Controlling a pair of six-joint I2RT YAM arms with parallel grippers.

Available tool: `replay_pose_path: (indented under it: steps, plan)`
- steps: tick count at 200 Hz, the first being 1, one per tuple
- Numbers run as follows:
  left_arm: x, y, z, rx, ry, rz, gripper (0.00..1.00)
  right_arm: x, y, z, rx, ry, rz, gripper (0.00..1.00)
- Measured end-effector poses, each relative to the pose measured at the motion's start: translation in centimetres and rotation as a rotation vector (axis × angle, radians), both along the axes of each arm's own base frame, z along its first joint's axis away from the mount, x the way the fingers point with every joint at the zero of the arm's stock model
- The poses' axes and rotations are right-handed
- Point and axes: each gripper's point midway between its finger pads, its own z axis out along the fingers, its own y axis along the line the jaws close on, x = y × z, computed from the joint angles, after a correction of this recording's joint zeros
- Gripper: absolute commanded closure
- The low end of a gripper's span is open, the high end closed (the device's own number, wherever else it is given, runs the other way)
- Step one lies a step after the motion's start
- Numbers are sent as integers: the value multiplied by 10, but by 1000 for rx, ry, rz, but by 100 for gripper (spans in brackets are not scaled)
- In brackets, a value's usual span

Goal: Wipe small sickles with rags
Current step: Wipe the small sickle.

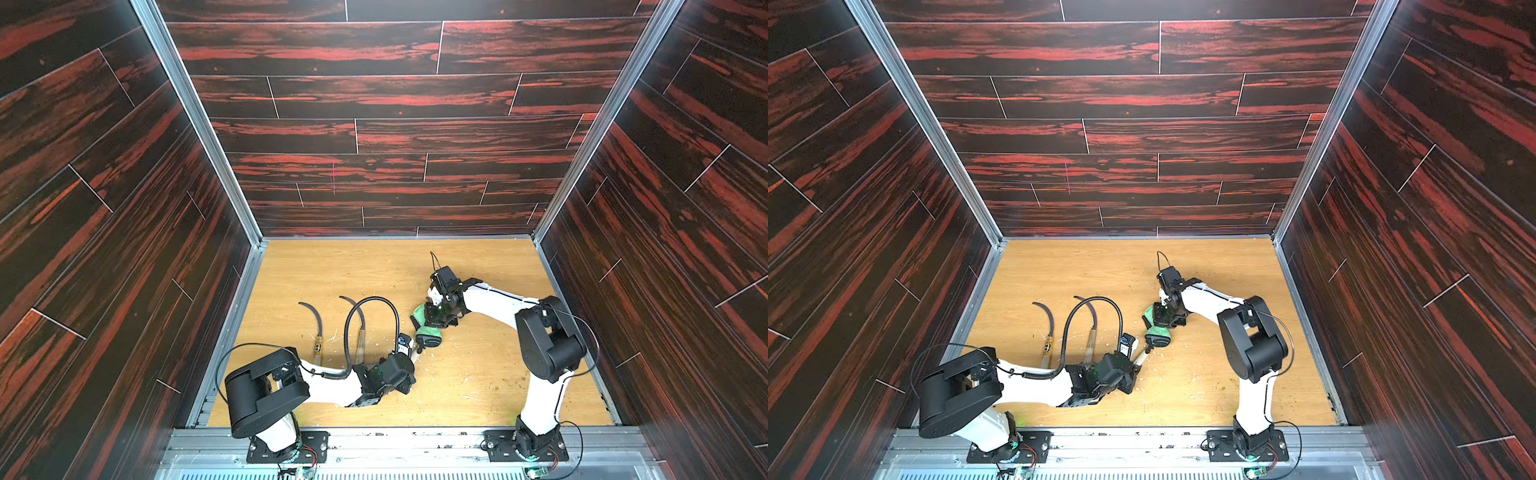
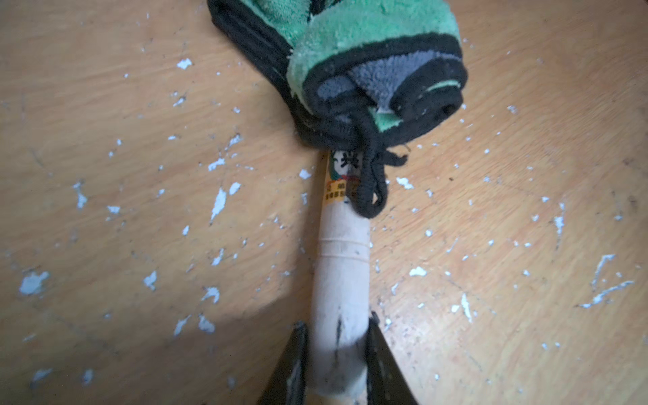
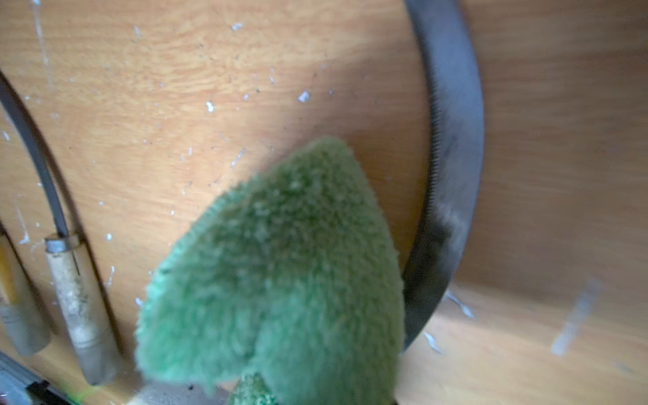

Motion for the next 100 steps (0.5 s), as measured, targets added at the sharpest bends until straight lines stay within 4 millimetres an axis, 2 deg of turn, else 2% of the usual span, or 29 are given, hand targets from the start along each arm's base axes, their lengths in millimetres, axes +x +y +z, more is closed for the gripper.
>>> replay_pose_path:
  steps: [33, 55, 74, 100]
  plan:
    - [1, -5, 4, -14, -5, -4, 100, -5, 2, 38, 42, -83, 36, 100]
    - [2, -1, -1, 6, 6, 13, 100, -21, 6, 59, 102, -110, 64, 100]
    - [2, 6, -10, 41, 21, 27, 100, -37, 7, 61, 141, -85, 80, 100]
    - [3, 6, -10, 42, 19, 32, 100, -52, 9, 48, 168, -25, 85, 100]
